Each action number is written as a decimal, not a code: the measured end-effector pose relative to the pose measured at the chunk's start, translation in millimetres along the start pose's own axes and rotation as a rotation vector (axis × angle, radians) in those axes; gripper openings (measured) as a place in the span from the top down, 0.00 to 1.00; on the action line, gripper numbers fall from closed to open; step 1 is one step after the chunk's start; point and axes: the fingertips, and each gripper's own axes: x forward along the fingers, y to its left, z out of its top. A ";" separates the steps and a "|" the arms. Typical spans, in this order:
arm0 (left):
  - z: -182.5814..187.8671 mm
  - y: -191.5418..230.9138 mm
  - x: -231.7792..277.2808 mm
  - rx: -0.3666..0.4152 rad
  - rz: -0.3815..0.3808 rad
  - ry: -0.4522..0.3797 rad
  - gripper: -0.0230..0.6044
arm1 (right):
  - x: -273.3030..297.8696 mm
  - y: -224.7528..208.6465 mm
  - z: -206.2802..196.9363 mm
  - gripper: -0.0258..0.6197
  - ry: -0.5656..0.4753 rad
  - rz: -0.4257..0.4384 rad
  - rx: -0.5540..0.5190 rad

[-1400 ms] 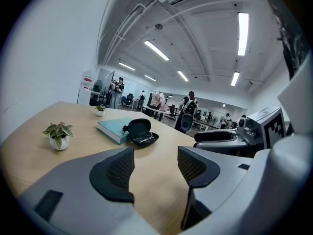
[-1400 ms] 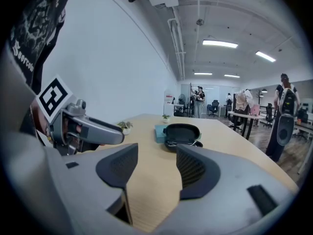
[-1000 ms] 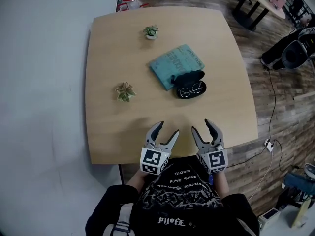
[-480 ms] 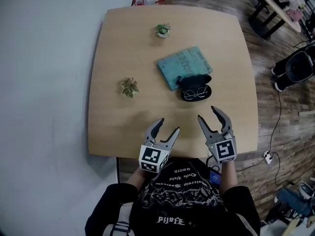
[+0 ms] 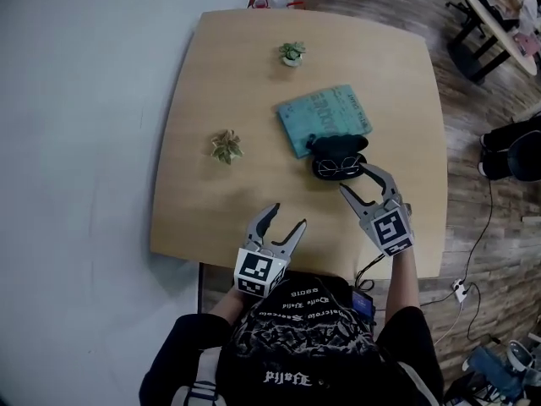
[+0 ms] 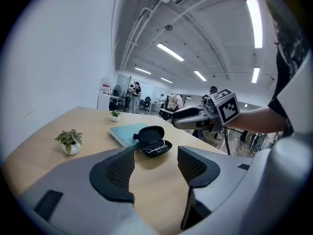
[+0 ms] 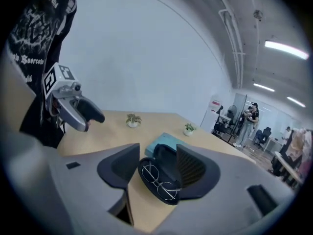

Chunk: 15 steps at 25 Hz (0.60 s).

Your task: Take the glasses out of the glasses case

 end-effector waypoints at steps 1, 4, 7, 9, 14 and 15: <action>-0.8 1.8 0.2 -0.023 0.012 0.003 0.51 | 4.4 0.3 -5.5 0.59 0.021 0.033 -0.018; -0.5 8.4 -2.4 -0.129 0.048 0.000 0.51 | 14.8 3.6 -18.8 0.59 0.059 0.138 -0.020; 0.1 11.1 -3.8 -0.155 0.076 0.007 0.51 | 25.9 -4.2 -26.8 0.66 0.079 0.163 -0.053; -3.0 10.7 -2.6 -0.156 0.085 0.015 0.51 | 36.3 -8.2 -30.6 0.66 0.074 0.193 -0.035; -11.3 7.0 -0.7 -0.166 0.102 0.032 0.51 | 55.5 -9.2 -55.6 0.66 0.150 0.248 -0.120; -11.9 7.1 -0.1 -0.166 0.105 0.036 0.51 | 58.0 -8.7 -61.7 0.66 0.171 0.259 -0.145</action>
